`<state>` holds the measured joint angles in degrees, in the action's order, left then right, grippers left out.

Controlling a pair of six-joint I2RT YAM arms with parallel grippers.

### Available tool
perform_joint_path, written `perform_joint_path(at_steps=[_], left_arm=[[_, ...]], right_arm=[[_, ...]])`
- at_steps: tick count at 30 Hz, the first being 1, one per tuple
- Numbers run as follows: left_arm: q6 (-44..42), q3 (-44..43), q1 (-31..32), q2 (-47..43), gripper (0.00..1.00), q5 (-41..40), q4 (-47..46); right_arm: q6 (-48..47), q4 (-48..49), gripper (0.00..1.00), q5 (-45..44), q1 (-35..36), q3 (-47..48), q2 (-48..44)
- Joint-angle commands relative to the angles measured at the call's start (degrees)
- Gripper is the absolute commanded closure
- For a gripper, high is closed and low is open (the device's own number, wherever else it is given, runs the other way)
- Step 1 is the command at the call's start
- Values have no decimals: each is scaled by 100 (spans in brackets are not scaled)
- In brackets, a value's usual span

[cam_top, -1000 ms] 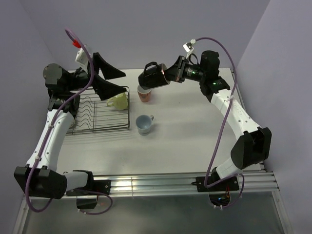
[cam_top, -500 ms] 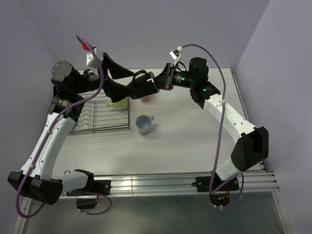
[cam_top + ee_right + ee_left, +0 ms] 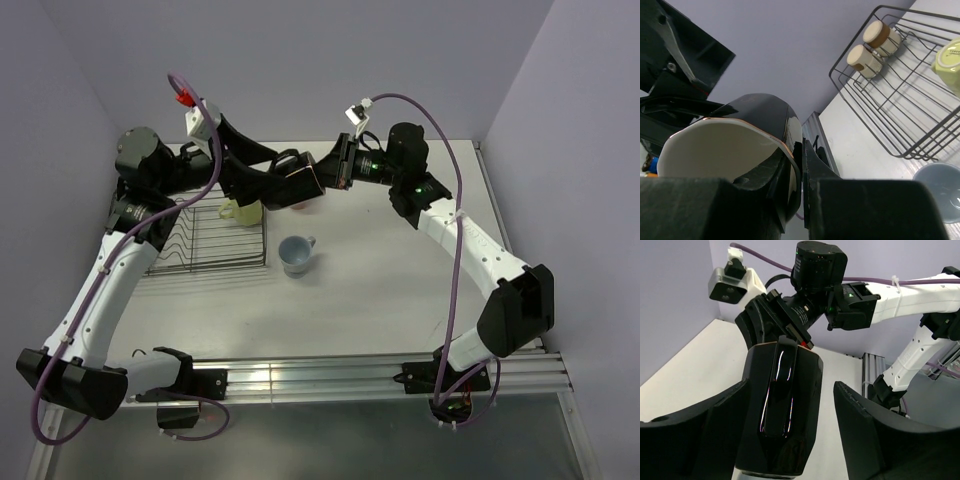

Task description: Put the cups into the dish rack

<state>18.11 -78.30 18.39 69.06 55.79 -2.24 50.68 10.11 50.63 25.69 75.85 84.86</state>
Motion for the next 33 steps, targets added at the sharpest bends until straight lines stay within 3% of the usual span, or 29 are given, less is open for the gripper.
perform_joint_path(at_steps=[1,4,10,30,32,33], left_arm=[[-53,78,94,-33,27,-24,-92],[96,105,147,2,31,20,-215],[1263,271,226,152,40,-173,-1162],[1652,482,543,398,61,-561,-1261],[1705,509,551,407,68,-543,-1288],[1705,544,569,398,78,-534,-1279]], right_arm=[[390,826,100,149,94,105,-409],[434,861,100,158,164,79,-383],[881,1177,100,35,269,61,-286],[1190,1512,100,-97,384,-97,-215],[1225,1555,100,-89,393,-115,-207],[1234,1573,100,-80,393,-132,-207]])
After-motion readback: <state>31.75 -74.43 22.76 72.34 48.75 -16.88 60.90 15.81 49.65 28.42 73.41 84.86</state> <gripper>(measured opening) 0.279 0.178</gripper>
